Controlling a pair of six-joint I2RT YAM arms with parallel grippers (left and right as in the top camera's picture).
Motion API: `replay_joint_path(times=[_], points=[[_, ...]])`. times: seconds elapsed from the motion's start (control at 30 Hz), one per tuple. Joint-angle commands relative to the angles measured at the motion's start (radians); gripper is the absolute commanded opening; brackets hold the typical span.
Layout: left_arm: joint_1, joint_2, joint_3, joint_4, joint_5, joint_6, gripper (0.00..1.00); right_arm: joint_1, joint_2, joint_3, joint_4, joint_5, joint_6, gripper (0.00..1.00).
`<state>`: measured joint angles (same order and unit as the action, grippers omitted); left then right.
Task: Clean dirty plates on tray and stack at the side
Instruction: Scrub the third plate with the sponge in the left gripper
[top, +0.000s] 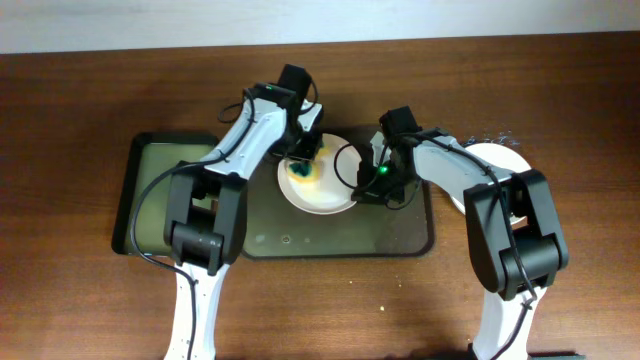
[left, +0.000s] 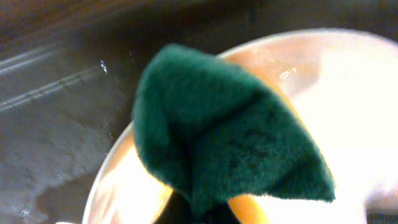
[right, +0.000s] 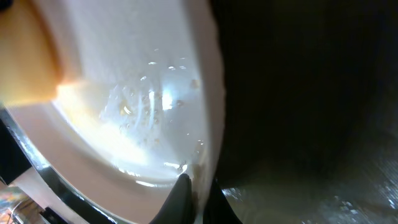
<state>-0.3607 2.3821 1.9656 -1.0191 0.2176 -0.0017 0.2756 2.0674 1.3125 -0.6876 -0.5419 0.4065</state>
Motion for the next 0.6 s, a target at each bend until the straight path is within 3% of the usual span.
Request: replay_joint_path(times=[0.0,0.13,0.37,0.57], points=[[0.007,0.064,0.003,-0.088,0.101,0.117,0.00,0.010,0.049,-0.045,-0.029,0.093,-0.076,0.04],[0.005,0.064,0.004,-0.206,0.270,0.308,0.00,0.011,0.049,-0.045,-0.029,0.093,-0.076,0.04],[0.002,0.064,0.004,-0.228,0.386,0.371,0.00,0.011,0.049,-0.045,-0.029,0.093,-0.076,0.04],[0.002,0.064,0.004,-0.146,0.466,0.334,0.00,0.010,0.049,-0.045,-0.029,0.093,-0.076,0.04]])
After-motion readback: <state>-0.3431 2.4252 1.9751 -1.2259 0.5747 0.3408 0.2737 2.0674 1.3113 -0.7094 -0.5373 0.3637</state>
